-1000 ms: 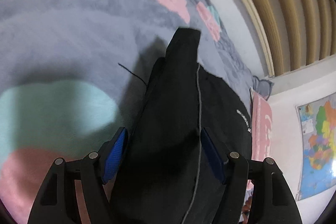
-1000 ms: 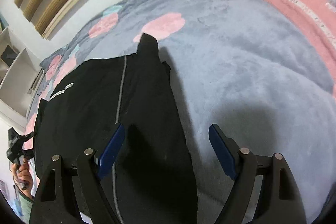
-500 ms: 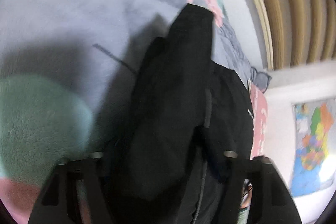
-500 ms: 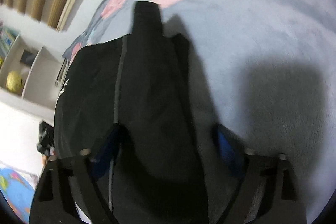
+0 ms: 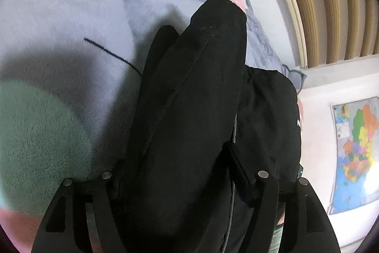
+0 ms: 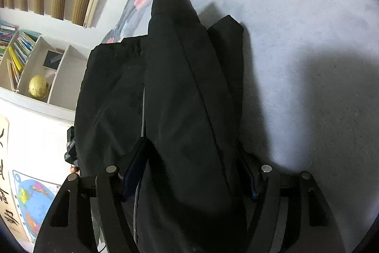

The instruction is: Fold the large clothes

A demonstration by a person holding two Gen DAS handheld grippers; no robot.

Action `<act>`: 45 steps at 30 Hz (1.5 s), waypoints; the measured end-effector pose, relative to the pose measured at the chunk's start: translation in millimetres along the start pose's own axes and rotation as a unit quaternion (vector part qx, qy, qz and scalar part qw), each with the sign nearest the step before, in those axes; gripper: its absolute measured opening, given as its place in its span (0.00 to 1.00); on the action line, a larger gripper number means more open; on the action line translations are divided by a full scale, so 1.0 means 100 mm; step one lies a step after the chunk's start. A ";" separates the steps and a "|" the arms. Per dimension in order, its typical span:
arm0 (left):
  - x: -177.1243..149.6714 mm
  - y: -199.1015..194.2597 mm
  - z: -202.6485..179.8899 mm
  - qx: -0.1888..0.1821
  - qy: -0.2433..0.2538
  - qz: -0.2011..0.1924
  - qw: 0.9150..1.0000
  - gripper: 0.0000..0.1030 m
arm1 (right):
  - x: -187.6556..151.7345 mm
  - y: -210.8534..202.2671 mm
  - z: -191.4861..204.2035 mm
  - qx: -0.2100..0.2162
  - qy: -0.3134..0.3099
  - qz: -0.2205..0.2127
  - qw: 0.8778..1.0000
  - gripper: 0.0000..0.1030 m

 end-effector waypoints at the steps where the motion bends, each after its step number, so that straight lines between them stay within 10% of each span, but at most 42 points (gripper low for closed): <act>1: -0.01 -0.01 -0.03 0.002 0.006 -0.005 1.000 0.58 | -0.01 -0.03 0.04 -0.002 -0.008 -0.006 1.000 0.60; 6: -0.24 -0.34 -0.36 -0.003 0.082 -0.049 0.995 0.30 | -0.15 -0.37 0.30 -0.003 -0.027 -0.055 0.998 0.33; 22: -1.72 -1.86 -1.48 -0.084 0.171 -0.100 0.977 0.27 | -1.90 -2.12 1.46 -0.038 -0.118 -0.128 0.984 0.26; 32: -2.24 -1.73 -0.65 -0.044 0.100 -0.056 0.992 0.27 | -2.44 -1.72 0.79 -0.091 -0.036 -0.064 0.993 0.26; 40: -2.09 -1.69 0.66 -0.012 -0.039 -0.081 0.996 0.54 | -2.57 -1.67 -0.01 -0.076 0.106 -0.079 0.988 0.61; 45: -2.10 -2.04 0.22 0.099 0.054 -0.130 0.985 0.51 | -2.54 -2.17 0.49 -0.220 0.021 -0.145 0.964 0.61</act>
Point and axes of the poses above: each gripper's, at about its wrist camera, not at the fingertips, and y roughly the way its jaws point, z to its left, x to its top, the point moved 5 cm from there along y, roughly the way its jaws point, and after that the axes turned 6 degrees about -x, right-handed, at the moved point
